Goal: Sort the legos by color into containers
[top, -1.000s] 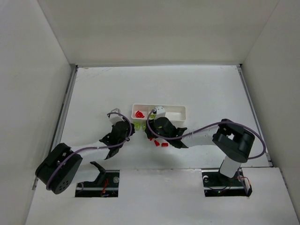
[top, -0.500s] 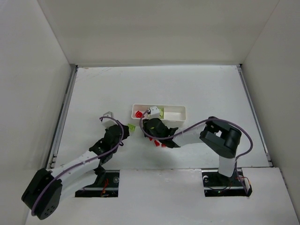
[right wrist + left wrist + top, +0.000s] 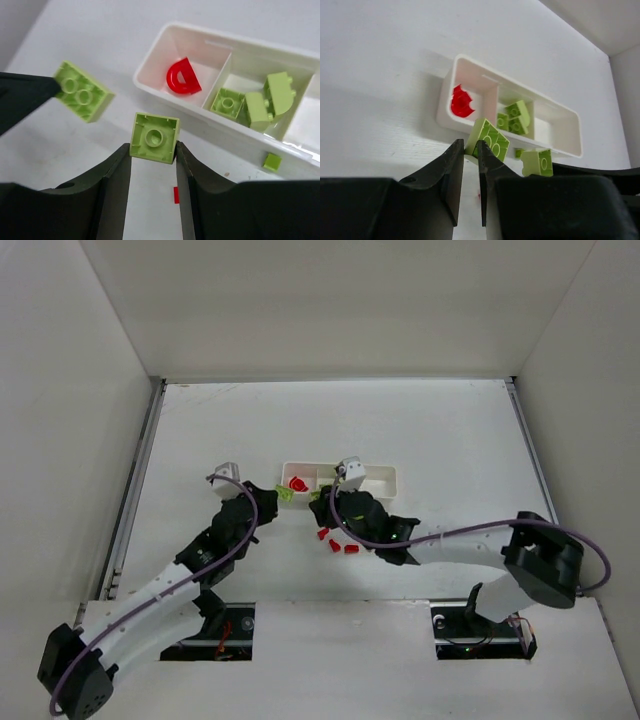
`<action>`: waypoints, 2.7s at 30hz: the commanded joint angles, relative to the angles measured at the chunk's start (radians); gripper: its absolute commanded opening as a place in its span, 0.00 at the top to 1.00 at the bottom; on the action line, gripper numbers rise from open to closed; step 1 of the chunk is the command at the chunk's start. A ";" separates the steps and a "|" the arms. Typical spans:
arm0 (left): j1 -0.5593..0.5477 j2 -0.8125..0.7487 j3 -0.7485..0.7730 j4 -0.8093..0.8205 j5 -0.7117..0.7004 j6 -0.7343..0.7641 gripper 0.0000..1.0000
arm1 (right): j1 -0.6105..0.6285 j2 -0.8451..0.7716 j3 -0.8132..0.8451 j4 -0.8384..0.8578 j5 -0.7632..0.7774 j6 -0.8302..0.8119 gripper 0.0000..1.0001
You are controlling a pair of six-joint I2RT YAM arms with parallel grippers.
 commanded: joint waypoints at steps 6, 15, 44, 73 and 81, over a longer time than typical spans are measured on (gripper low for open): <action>-0.074 0.360 0.200 0.269 -0.022 0.108 0.87 | -0.097 -0.237 -0.114 -0.071 0.044 -0.011 0.70; -0.066 0.705 0.378 0.426 -0.025 0.226 0.86 | -0.163 -0.335 -0.198 -0.069 0.023 0.002 0.69; -0.128 0.519 0.199 0.369 -0.116 0.222 0.61 | -0.246 0.053 0.075 -0.005 -0.015 -0.003 0.66; -0.375 0.670 0.099 0.308 -0.047 0.139 0.43 | -0.259 -0.071 -0.005 -0.054 0.041 -0.011 0.34; -0.349 0.758 0.120 0.335 -0.010 0.151 0.48 | -0.222 -0.278 -0.177 -0.089 0.037 0.068 0.43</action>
